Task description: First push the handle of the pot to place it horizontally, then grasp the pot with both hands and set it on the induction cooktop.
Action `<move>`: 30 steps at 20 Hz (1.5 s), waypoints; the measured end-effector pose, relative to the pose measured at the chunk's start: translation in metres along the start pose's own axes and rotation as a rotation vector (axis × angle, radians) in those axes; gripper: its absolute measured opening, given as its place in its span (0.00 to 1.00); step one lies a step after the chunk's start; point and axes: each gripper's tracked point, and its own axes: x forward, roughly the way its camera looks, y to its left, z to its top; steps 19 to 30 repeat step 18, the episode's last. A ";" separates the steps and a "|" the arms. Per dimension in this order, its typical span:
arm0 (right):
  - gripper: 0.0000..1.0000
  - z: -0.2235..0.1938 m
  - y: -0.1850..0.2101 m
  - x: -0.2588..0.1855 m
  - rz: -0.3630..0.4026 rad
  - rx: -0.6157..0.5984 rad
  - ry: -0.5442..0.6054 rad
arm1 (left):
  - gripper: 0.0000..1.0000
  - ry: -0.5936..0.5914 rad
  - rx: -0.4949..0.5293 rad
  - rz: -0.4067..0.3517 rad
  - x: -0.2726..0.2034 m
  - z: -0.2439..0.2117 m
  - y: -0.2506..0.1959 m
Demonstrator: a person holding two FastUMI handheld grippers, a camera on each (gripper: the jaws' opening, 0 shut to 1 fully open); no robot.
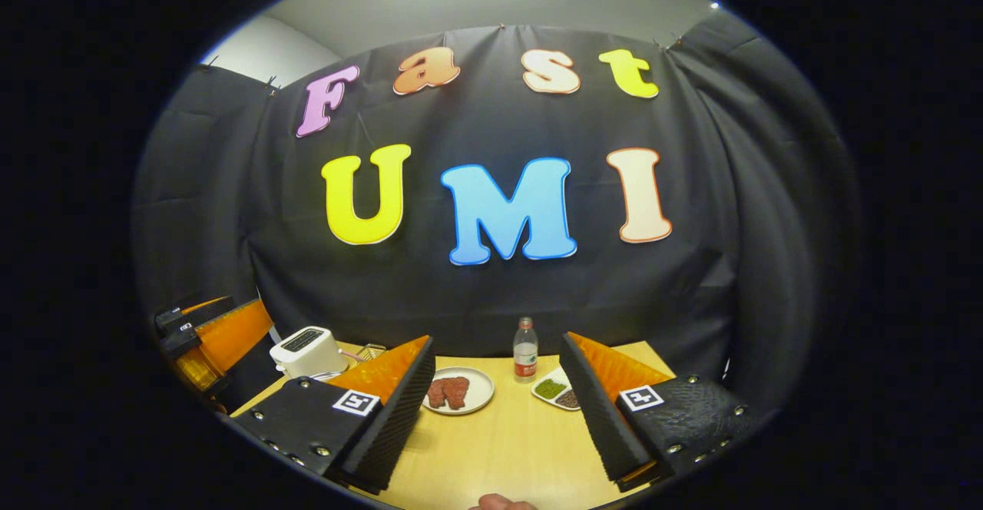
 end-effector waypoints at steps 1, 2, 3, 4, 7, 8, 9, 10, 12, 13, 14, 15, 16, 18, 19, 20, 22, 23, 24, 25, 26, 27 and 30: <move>0.92 0.006 -0.007 -0.005 0.002 -0.002 -0.018 | 1.00 -0.004 0.006 0.010 -0.006 0.005 -0.008; 0.98 0.010 -0.013 -0.012 0.005 -0.002 -0.029 | 0.99 -0.006 0.006 0.017 -0.011 0.005 -0.015; 0.98 0.011 -0.018 -0.017 0.010 -0.002 -0.032 | 0.98 -0.011 0.005 0.025 -0.015 0.007 -0.022; 0.98 0.013 -0.022 -0.021 0.018 0.003 -0.036 | 0.96 -0.015 0.007 0.034 -0.019 0.008 -0.025; 0.98 0.014 -0.029 -0.028 0.039 0.006 -0.040 | 0.98 -0.023 0.016 0.065 -0.031 0.008 -0.031; 0.98 0.014 -0.031 -0.031 0.041 0.008 -0.038 | 0.98 -0.019 0.012 0.070 -0.035 0.006 -0.032; 0.98 0.014 -0.031 -0.035 0.039 0.010 -0.036 | 0.99 -0.019 0.004 0.065 -0.039 0.006 -0.034; 0.98 0.016 -0.032 -0.038 0.033 0.011 -0.041 | 1.00 -0.025 -0.002 0.057 -0.042 0.009 -0.036; 0.99 0.020 -0.033 -0.042 0.007 0.012 -0.052 | 1.00 -0.023 -0.002 0.046 -0.045 0.011 -0.033; 0.99 0.019 -0.031 -0.044 0.001 0.014 -0.041 | 1.00 -0.010 -0.001 0.038 -0.048 0.010 -0.031; 0.99 0.021 -0.026 -0.046 0.003 0.018 -0.046 | 1.00 -0.020 0.002 0.032 -0.049 0.014 -0.029; 0.98 0.024 -0.024 -0.048 -0.001 0.015 -0.053 | 0.98 -0.032 0.005 0.027 -0.048 0.018 -0.026; 0.98 0.024 -0.024 -0.050 -0.010 0.011 -0.052 | 0.98 -0.033 0.004 0.018 -0.049 0.018 -0.025; 0.98 0.025 -0.020 -0.055 -0.026 0.021 -0.056 | 0.99 -0.030 0.005 -0.002 -0.050 0.017 -0.025; 0.98 0.025 -0.020 -0.055 -0.026 0.021 -0.056 | 0.99 -0.030 0.005 -0.002 -0.050 0.017 -0.025; 0.98 0.025 -0.020 -0.055 -0.026 0.021 -0.056 | 0.99 -0.030 0.005 -0.002 -0.050 0.017 -0.025; 0.98 0.025 -0.020 -0.055 -0.026 0.021 -0.056 | 0.99 -0.030 0.005 -0.002 -0.050 0.017 -0.025; 0.98 0.025 -0.020 -0.055 -0.026 0.021 -0.056 | 0.99 -0.030 0.005 -0.002 -0.050 0.017 -0.025; 0.98 0.025 -0.020 -0.055 -0.026 0.021 -0.056 | 0.99 -0.030 0.005 -0.002 -0.050 0.017 -0.025; 0.98 0.025 -0.020 -0.055 -0.026 0.021 -0.056 | 0.99 -0.030 0.005 -0.002 -0.050 0.017 -0.025; 0.98 0.025 -0.020 -0.055 -0.026 0.021 -0.056 | 0.99 -0.030 0.005 -0.002 -0.050 0.017 -0.025; 0.98 0.025 -0.020 -0.055 -0.026 0.021 -0.056 | 0.99 -0.030 0.005 -0.002 -0.050 0.017 -0.025; 0.98 0.025 -0.020 -0.055 -0.026 0.021 -0.056 | 0.99 -0.030 0.005 -0.002 -0.050 0.017 -0.025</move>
